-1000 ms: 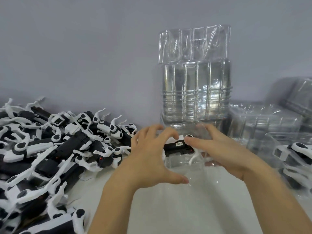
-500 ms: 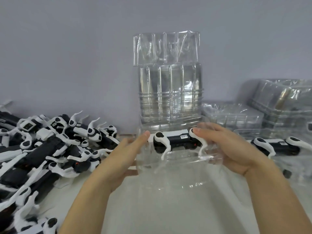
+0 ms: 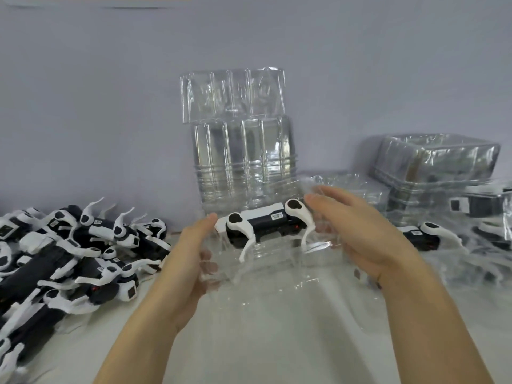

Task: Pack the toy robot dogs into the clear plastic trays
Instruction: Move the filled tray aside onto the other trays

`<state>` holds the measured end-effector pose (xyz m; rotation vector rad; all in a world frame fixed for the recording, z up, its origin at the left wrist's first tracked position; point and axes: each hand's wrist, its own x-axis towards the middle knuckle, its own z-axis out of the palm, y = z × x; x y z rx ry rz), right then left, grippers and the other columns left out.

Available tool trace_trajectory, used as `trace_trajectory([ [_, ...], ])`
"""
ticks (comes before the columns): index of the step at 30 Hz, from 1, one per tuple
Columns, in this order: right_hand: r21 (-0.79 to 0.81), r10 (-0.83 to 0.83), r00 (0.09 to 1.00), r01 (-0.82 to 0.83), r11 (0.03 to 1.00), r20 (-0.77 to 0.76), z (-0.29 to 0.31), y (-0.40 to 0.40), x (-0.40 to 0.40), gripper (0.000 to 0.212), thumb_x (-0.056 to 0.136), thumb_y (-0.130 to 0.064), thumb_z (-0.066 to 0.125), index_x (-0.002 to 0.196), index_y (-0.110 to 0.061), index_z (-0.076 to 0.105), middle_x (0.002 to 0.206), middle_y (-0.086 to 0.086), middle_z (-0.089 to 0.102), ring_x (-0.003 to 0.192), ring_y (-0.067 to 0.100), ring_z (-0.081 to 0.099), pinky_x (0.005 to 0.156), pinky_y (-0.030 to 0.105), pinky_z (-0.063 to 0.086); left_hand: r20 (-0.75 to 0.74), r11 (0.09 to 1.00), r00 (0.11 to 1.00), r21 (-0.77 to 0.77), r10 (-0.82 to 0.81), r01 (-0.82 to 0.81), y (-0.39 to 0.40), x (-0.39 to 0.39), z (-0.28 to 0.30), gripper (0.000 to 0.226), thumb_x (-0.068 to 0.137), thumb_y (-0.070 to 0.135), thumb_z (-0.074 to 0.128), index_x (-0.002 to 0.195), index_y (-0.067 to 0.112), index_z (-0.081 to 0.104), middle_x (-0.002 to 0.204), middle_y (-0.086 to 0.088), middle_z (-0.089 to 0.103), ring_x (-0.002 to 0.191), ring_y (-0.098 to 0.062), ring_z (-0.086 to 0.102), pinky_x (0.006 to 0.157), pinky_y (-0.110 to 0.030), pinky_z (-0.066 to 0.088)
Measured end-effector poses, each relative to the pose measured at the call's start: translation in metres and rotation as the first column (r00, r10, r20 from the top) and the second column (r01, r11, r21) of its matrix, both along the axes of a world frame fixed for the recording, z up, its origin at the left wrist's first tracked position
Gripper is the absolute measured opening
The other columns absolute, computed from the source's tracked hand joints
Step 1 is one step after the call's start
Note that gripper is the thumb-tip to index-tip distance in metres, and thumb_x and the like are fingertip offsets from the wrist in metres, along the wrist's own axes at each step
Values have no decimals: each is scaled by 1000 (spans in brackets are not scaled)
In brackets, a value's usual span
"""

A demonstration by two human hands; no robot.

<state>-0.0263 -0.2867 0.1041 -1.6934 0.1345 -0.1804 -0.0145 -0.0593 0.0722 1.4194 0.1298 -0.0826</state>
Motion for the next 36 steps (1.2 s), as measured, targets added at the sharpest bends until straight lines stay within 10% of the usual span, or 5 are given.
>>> trace_trajectory([
  [11,-463,-199,977,145,875,-71,75,-104,-19,23,98,-38,58,110,-22,68,101,8,72,77,27,65,71,36,54,119,977,971,80,-205,197,-110,2,51,30,100,47,45,84,23,54,54,6,46,46,-11,45,51,-23,37],
  [18,-573,-180,936,-28,819,-303,88,-161,-13,28,106,-28,42,129,-15,52,121,26,65,57,17,51,62,36,48,-23,964,972,130,-233,234,-182,12,48,40,101,54,36,101,21,59,85,-5,54,66,-18,47,62,-29,42],
  [24,-605,-185,930,-48,795,-317,83,-177,-11,26,107,-24,41,124,-6,49,98,17,67,69,27,58,64,37,52,-77,954,964,141,-254,263,-197,16,50,34,102,51,36,85,25,51,69,1,36,59,-15,35,61,-29,35],
  [31,-821,-279,947,28,570,-160,81,-164,-7,29,100,-18,50,124,-7,63,130,14,62,115,31,61,92,36,50,-139,934,957,218,-256,282,-207,23,43,34,104,52,30,87,28,46,73,1,37,61,-12,36,55,-26,34],
  [36,-858,-375,924,252,447,76,75,-173,-5,29,97,-20,55,123,-13,65,132,10,61,114,28,57,99,36,43,-150,932,958,234,-246,276,-216,30,42,51,104,52,28,130,17,53,131,-13,58,120,-26,57,104,-44,43],
])
